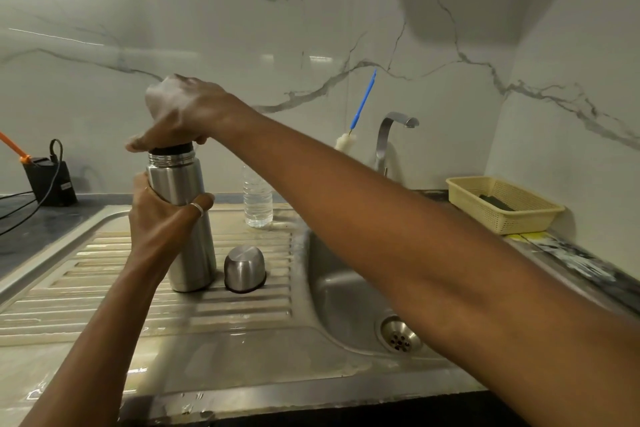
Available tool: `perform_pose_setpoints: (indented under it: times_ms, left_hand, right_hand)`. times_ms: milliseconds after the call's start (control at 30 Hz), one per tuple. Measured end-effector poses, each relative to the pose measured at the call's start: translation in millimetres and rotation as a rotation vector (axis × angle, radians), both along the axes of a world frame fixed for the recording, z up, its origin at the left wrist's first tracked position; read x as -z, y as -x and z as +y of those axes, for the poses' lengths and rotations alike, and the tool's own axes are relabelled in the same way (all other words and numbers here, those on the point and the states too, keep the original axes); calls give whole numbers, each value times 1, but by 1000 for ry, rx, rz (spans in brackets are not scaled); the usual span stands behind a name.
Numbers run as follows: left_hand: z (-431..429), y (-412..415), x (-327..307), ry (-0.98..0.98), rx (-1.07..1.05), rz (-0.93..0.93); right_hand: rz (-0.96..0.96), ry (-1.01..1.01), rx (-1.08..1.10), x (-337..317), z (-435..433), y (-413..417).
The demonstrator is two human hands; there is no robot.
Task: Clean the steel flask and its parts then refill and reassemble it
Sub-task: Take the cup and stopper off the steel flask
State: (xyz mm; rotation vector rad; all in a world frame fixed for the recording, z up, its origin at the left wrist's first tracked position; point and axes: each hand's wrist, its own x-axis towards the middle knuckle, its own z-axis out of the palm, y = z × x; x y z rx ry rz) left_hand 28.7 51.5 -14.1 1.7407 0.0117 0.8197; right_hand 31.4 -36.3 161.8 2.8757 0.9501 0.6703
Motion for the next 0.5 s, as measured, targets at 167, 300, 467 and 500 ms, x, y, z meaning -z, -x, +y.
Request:
perform_pose_setpoints:
  times_ms: [167, 300, 467, 500]
  left_hand:
    - [-2, 1, 0, -8, -3, -1]
    - [-4, 3, -1, -11, 5, -3]
    - [-4, 2, -2, -3, -9, 5]
    - [-4, 1, -2, 2, -17, 6]
  right_hand:
    - [374, -111, -83, -8, -6, -13]
    - [554, -117, -126, -18, -16, -4]
    - [233, -63, 20, -9, -7, -1]
    - [128, -45, 51, -6, -5, 4]
